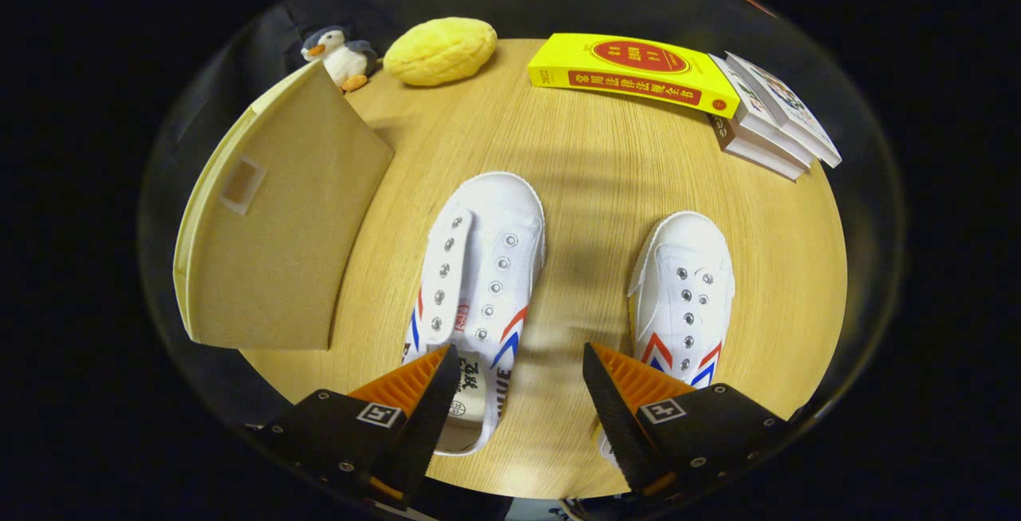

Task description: Open the storage box then place both shoes into the box .Put the left shoe in first, then the right shoe, with the right side of both shoes facing outward in a uniform manner.

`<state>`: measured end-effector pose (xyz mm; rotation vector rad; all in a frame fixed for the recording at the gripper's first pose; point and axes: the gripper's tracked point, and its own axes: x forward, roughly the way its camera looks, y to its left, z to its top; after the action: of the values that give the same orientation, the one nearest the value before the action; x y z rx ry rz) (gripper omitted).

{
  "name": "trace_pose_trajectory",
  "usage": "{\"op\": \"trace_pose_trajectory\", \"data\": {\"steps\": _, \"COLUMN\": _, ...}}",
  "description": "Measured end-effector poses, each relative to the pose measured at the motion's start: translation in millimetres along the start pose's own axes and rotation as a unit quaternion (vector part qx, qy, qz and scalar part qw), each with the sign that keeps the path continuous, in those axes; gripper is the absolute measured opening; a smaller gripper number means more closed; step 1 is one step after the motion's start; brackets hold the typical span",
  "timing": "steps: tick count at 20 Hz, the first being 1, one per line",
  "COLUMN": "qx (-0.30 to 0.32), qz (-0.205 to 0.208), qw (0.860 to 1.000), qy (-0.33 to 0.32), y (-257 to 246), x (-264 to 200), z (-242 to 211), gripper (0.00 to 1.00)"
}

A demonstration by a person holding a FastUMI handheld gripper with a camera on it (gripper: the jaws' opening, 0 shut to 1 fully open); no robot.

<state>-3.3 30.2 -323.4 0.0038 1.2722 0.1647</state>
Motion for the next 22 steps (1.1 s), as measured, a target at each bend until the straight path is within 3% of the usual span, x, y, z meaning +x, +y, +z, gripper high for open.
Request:
{"op": "trace_pose_trajectory", "data": {"steps": 4, "qx": -0.021, "qz": 0.008, "qw": 1.000, "qy": 0.013, "y": 9, "x": 15, "z": 2, "gripper": 0.76}}
{"op": "trace_pose_trajectory", "data": {"steps": 8, "qx": -0.027, "qz": 0.026, "qw": 0.999, "qy": 0.024, "y": 20, "x": 17, "z": 2, "gripper": 0.42}}
{"op": "trace_pose_trajectory", "data": {"steps": 11, "qx": 0.059, "qz": 0.030, "qw": 0.997, "qy": 0.032, "y": 19, "x": 16, "z": 3, "gripper": 0.15}}
{"op": "trace_pose_trajectory", "data": {"steps": 13, "qx": 0.075, "qz": 0.042, "qw": 0.996, "qy": 0.015, "y": 17, "x": 11, "z": 6, "gripper": 0.02}}
{"op": "trace_pose_trajectory", "data": {"steps": 22, "qx": 0.090, "qz": 0.112, "qw": 0.988, "qy": -0.049, "y": 25, "x": -9, "z": 13, "gripper": 0.00}}
